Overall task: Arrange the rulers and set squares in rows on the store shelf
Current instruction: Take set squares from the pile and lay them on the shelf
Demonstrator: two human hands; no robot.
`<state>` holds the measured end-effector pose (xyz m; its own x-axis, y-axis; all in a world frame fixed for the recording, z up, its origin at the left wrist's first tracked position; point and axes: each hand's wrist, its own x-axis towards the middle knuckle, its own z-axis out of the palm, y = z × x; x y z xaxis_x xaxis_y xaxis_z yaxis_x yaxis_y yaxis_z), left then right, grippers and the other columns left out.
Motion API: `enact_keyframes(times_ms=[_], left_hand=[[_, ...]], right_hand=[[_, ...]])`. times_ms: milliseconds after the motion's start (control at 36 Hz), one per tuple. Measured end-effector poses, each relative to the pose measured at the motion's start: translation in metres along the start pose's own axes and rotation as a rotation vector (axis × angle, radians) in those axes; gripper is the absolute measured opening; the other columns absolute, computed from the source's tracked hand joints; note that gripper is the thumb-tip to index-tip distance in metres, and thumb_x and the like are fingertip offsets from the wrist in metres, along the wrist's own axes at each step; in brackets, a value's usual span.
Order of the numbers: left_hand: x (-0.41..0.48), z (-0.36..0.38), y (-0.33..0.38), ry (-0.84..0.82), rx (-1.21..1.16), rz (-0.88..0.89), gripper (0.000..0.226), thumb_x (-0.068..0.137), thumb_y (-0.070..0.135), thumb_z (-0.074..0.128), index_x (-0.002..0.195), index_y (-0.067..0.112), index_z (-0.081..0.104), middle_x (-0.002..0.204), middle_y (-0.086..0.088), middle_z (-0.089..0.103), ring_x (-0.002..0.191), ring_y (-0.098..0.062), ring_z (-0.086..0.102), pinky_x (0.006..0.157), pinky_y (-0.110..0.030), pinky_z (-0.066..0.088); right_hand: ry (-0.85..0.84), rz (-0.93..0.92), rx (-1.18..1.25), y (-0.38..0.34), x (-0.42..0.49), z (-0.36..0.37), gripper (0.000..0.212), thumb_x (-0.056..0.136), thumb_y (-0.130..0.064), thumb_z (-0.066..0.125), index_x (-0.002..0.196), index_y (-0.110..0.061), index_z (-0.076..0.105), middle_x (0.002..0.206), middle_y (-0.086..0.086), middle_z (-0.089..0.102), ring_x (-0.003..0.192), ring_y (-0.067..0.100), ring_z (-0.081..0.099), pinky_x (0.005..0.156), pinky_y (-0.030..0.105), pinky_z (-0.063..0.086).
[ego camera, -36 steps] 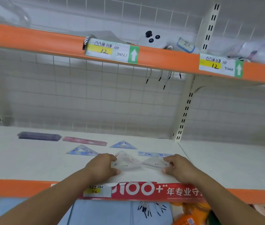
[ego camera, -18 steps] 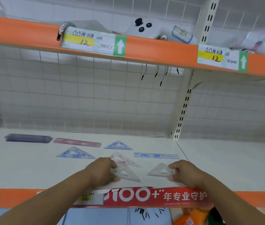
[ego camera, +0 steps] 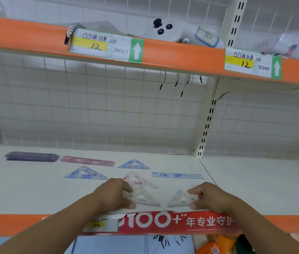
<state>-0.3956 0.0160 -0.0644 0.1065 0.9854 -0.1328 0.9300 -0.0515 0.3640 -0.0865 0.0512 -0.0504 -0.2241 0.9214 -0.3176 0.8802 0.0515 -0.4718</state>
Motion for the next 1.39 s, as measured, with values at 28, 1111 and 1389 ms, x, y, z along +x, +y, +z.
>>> enact_keyframes(times_ms=[28, 1111, 1389], left_hand=[[0.000, 0.000, 0.000, -0.001, 0.004, 0.001, 0.061, 0.076, 0.048, 0.074, 0.131, 0.026, 0.057, 0.137, 0.005, 0.053, 0.122, -0.015, 0.051, 0.104, -0.030, 0.041], [-0.008, -0.011, -0.032, -0.021, -0.011, -0.095, 0.076, 0.074, 0.049, 0.075, 0.140, 0.025, 0.044, 0.143, 0.005, 0.046, 0.126, -0.015, 0.047, 0.107, -0.029, 0.038], [-0.016, -0.006, -0.017, 0.017, -0.064, -0.198, 0.071, 0.078, 0.042, 0.075, 0.141, 0.029, 0.044, 0.146, 0.006, 0.043, 0.132, -0.015, 0.042, 0.109, -0.024, 0.030]], right_hand=[[0.003, 0.004, 0.004, -0.001, -0.001, 0.000, 0.063, 0.081, -0.028, 0.075, 0.139, -0.022, 0.048, 0.122, -0.001, 0.062, 0.092, 0.009, 0.067, 0.091, 0.031, 0.054], [0.143, 0.041, -0.105, -0.025, -0.008, -0.001, 0.034, 0.083, -0.039, 0.071, 0.111, -0.028, 0.055, 0.104, -0.009, 0.053, 0.089, 0.005, 0.054, 0.073, 0.018, 0.041], [-0.016, 0.013, -0.247, -0.040, -0.003, 0.003, 0.067, 0.075, -0.051, 0.074, 0.127, -0.020, 0.044, 0.126, -0.001, 0.052, 0.103, 0.012, 0.055, 0.090, 0.027, 0.047]])
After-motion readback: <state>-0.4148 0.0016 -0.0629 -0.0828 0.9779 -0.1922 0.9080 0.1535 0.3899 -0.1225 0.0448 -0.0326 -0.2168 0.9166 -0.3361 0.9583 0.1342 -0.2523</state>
